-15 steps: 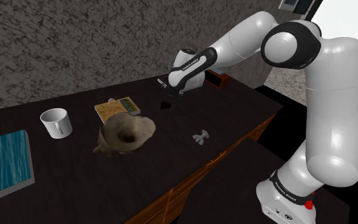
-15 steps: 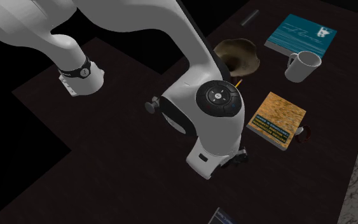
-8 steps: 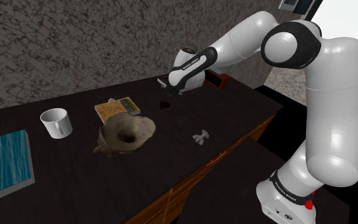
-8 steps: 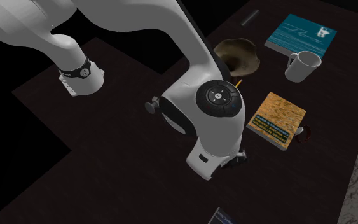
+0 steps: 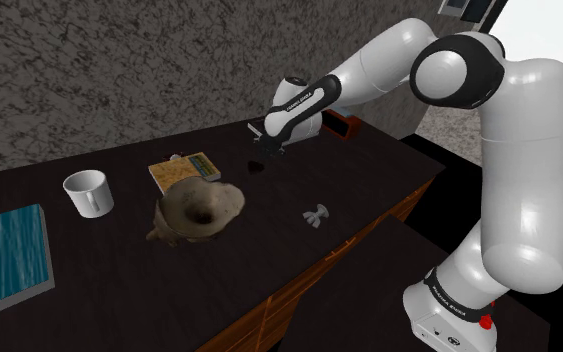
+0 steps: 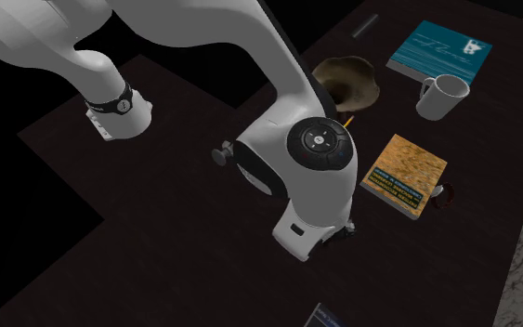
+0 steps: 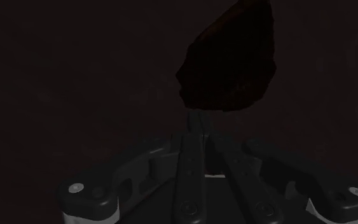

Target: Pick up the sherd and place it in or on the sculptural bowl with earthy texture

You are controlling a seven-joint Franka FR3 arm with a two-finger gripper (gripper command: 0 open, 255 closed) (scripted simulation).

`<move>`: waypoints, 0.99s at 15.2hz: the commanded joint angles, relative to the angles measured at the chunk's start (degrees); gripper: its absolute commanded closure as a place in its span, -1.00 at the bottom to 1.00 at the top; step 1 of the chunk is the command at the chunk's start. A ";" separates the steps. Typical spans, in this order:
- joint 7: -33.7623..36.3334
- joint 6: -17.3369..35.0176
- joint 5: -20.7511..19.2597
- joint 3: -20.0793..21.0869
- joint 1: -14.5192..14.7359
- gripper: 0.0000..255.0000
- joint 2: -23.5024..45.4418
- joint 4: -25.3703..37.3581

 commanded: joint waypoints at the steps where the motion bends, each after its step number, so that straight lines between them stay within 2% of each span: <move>1: 0.00 0.00 0.00 0.00 0.00 -1.00 0.00 0.00; 5: 19.07 -31.48 11.50 1.24 -2.37 -1.00 4.88 18.49; 15: 18.74 -27.44 12.05 2.02 -1.94 -1.00 8.01 17.71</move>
